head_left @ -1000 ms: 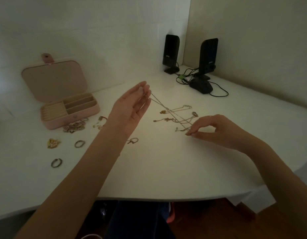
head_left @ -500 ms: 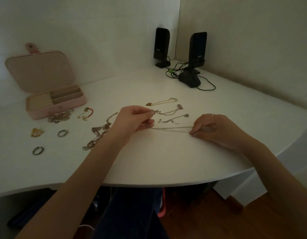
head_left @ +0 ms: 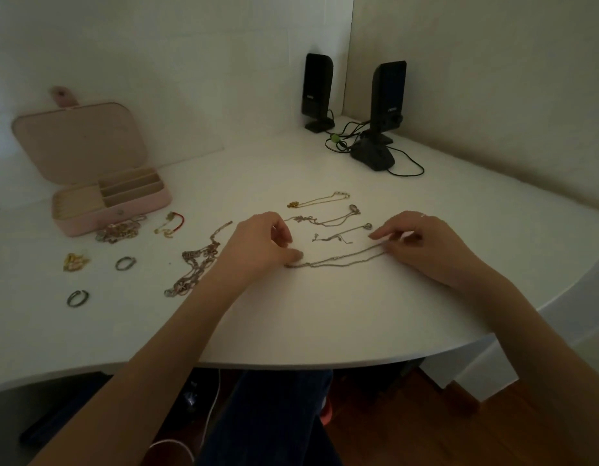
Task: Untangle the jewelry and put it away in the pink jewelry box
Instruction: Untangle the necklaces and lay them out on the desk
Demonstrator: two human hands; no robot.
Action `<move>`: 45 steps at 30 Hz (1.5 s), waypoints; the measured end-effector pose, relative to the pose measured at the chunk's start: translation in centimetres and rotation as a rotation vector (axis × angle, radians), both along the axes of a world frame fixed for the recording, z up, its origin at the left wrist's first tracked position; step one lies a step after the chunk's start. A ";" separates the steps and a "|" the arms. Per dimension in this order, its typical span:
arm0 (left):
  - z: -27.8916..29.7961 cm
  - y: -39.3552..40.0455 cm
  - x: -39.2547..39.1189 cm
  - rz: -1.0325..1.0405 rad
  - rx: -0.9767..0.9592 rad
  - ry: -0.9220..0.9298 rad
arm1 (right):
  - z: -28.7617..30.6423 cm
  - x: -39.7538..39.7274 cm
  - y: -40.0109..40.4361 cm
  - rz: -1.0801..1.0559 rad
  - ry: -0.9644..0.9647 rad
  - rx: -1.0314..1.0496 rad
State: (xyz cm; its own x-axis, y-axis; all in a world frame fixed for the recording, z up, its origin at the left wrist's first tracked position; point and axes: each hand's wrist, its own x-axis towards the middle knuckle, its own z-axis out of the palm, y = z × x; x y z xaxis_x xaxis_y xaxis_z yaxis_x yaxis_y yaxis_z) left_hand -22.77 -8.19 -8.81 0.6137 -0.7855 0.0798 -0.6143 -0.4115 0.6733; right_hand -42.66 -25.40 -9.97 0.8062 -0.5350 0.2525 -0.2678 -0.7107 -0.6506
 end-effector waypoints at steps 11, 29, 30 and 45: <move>-2.1 -0.7 -1.2 -0.540 0.332 -0.436 | -0.8 2.5 2.6 0.104 0.498 -0.271; -2.6 1.2 0.6 -0.556 0.270 -0.470 | -1.0 3.6 1.6 0.022 0.455 -0.316; -2.6 1.2 0.5 -0.546 0.274 -0.456 | -1.0 3.5 1.6 0.011 0.459 -0.316; -2.7 1.9 1.4 -0.413 0.069 -0.428 | -1.2 1.8 2.8 -0.228 0.216 -0.330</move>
